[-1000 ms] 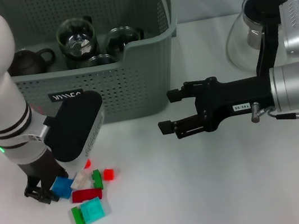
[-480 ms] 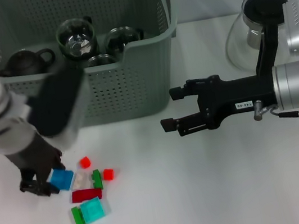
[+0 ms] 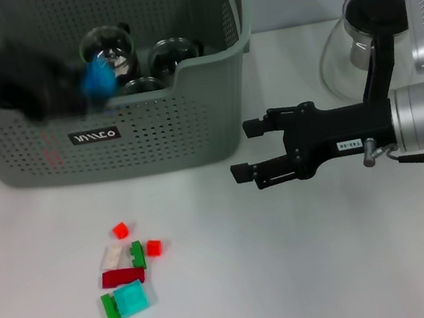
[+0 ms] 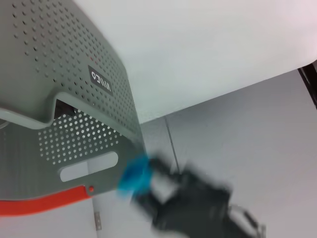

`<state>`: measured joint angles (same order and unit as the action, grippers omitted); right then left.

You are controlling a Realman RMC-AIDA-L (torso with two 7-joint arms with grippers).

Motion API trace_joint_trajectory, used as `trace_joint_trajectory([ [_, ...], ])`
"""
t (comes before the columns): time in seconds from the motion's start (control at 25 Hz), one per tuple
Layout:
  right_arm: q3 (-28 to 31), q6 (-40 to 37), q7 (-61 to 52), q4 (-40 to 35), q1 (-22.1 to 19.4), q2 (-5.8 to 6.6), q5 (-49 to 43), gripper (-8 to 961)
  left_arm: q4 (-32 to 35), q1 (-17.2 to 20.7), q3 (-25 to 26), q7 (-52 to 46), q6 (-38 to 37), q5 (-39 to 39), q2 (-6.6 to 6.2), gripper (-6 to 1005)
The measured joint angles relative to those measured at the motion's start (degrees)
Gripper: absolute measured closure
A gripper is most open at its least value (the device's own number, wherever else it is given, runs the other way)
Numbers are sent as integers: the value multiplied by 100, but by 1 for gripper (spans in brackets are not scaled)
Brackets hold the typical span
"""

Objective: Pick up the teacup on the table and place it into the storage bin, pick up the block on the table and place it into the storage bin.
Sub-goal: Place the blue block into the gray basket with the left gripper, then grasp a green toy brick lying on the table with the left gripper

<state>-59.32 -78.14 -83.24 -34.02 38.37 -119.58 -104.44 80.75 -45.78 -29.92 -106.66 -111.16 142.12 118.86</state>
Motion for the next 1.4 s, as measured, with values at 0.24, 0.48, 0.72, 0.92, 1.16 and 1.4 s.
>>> trace_joint_trajectory([
  [0.24, 0, -35, 1, 0, 9, 5, -15, 39, -1004, -172, -508, -976, 2090, -543, -575, 591],
  [0.48, -21, -63, -1, 0, -23, 5, -15, 38, -1988, -373, -1058, -1162, 3342, -530, -704, 581],
  [0.72, 1, -87, -3, 0, -49, 5, -15, 38, -1897, -321, -1211, -1243, 3596, -557, -674, 495],
  [0.92, 3, -88, 9, 2, -57, 4, -15, 38, -1008, 38, -1006, -1494, 3020, -946, -654, 392],
  [1.16, 3, -83, -5, 1, -58, 12, -21, 38, 441, 933, -438, -966, 677, -3007, -485, 199],
  [1.4, 0, -44, -8, 0, -57, 16, -15, 39, 1200, 1915, -1212, -71, -285, -3067, -201, 63],
])
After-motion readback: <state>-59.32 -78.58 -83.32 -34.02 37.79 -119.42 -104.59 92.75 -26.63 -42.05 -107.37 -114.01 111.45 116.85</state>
